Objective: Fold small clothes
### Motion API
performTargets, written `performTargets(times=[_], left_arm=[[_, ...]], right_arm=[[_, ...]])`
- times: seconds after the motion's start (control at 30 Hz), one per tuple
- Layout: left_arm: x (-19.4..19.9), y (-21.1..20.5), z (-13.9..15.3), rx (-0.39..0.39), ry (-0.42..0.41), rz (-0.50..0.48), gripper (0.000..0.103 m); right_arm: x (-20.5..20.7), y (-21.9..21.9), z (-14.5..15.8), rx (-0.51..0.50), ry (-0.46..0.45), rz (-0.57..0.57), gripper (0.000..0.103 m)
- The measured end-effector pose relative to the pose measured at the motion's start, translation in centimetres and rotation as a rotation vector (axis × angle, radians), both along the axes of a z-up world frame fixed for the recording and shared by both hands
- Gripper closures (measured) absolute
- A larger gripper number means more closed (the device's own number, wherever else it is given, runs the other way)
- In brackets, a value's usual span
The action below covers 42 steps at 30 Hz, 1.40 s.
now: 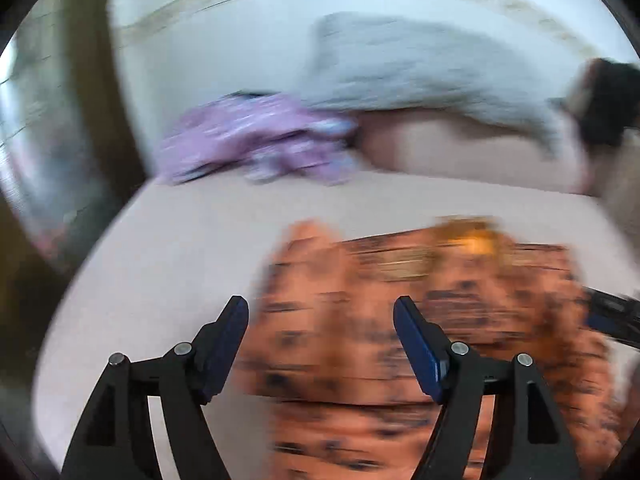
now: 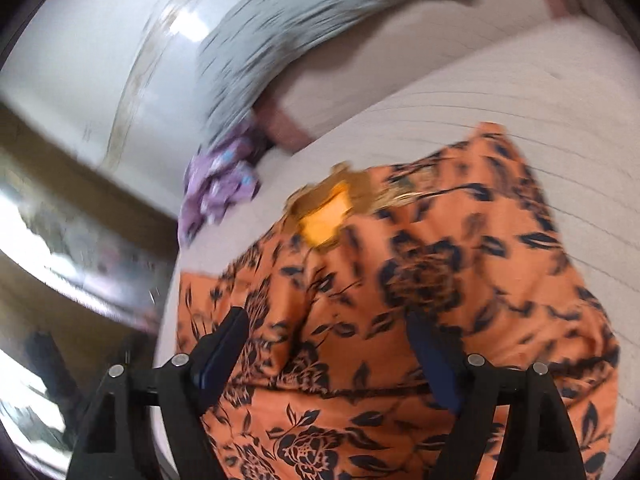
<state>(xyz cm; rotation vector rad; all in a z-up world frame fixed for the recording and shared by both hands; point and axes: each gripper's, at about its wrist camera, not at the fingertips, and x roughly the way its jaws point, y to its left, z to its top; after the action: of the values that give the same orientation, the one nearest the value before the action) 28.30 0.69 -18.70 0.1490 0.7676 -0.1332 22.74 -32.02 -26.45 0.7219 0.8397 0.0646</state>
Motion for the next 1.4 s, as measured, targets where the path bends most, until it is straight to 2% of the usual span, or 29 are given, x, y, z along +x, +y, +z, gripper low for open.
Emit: performTargets(times=[0.07, 0.17, 0.3, 0.43, 0.5, 0.57, 0.6, 0.63, 0.67, 0.7, 0.77, 0.93, 1.03, 1.1, 1.17, 1.23, 1.3, 1.33, 1.4], left_arm=[[2.2, 3.3, -2.0, -0.011, 0.092, 0.122, 0.027], [3.9, 5.4, -3.9, -0.03, 0.151, 0.213, 0.027], [5.5, 5.8, -4.7, -0.067, 0.188, 0.237, 0.027], [6.4, 5.8, -5.7, -0.085, 0.225, 0.234, 0.027], [7.1, 5.1, -6.2, -0.085, 0.233, 0.223, 0.027], [6.9, 4.7, -6.4, -0.07, 0.238, 0.216, 0.027], [6.9, 4.5, -6.5, -0.058, 0.248, 0.208, 0.027], [7.0, 4.2, -7.0, -0.043, 0.266, 0.199, 0.027], [7.1, 4.1, -7.3, -0.038, 0.277, 0.195, 0.027], [7.2, 4.0, -7.6, -0.039, 0.289, 0.189, 0.027], [7.2, 3.8, -7.5, -0.045, 0.282, 0.18, 0.028], [6.2, 3.4, -5.6, -0.098, 0.211, 0.159, 0.028], [5.4, 2.5, -4.9, -0.095, 0.175, 0.138, 0.028], [5.0, 1.2, -5.0, -0.079, 0.176, 0.102, 0.028], [4.8, 0.0, -5.5, -0.065, 0.188, 0.075, 0.028], [4.4, -1.2, -6.0, -0.048, 0.199, 0.042, 0.028], [4.0, -2.3, -6.3, -0.029, 0.199, 0.017, 0.028], [3.9, -2.9, -6.3, -0.021, 0.195, 0.005, 0.028], [3.5, -3.8, -6.4, 0.001, 0.176, -0.016, 0.028]], right_arm=[[0.7, 2.5, 0.4, -0.101, -0.003, 0.054, 0.021], [2.6, 7.0, 0.9, -0.234, -0.008, 0.164, 0.021], [5.9, 13.5, 1.7, -0.46, -0.021, 0.291, 0.021], [9.0, 17.1, 0.5, -0.578, 0.02, 0.356, 0.021], [10.4, 17.6, -0.6, -0.602, 0.061, 0.356, 0.021], [11.8, 17.2, -2.4, -0.603, 0.132, 0.338, 0.023], [12.3, 16.9, -3.2, -0.593, 0.164, 0.327, 0.033], [12.6, 16.5, -4.1, -0.577, 0.199, 0.319, 0.039], [12.6, 16.3, -4.4, -0.582, 0.208, 0.314, 0.047], [12.4, 16.1, -4.3, -0.589, 0.19, 0.309, 0.07], [11.8, 15.2, -3.4, -0.575, 0.181, 0.306, 0.088], [8.0, 9.3, 1.6, -0.454, 0.063, 0.166, 0.092], [4.8, 4.6, 3.9, -0.406, 0.008, 0.068, 0.092], [3.0, 1.9, 4.2, -0.378, 0.006, 0.012, 0.092], [1.4, -0.8, 3.8, -0.381, 0.015, -0.058, 0.092], [-0.3, -3.9, 2.7, -0.312, 0.036, -0.118, 0.092], [-1.1, -6.1, 0.6, -0.199, 0.077, -0.108, 0.092], [-1.5, -6.5, -0.7, -0.177, 0.106, -0.1, 0.092], [-1.2, -6.7, -2.8, -0.21, 0.17, -0.087, 0.087]])
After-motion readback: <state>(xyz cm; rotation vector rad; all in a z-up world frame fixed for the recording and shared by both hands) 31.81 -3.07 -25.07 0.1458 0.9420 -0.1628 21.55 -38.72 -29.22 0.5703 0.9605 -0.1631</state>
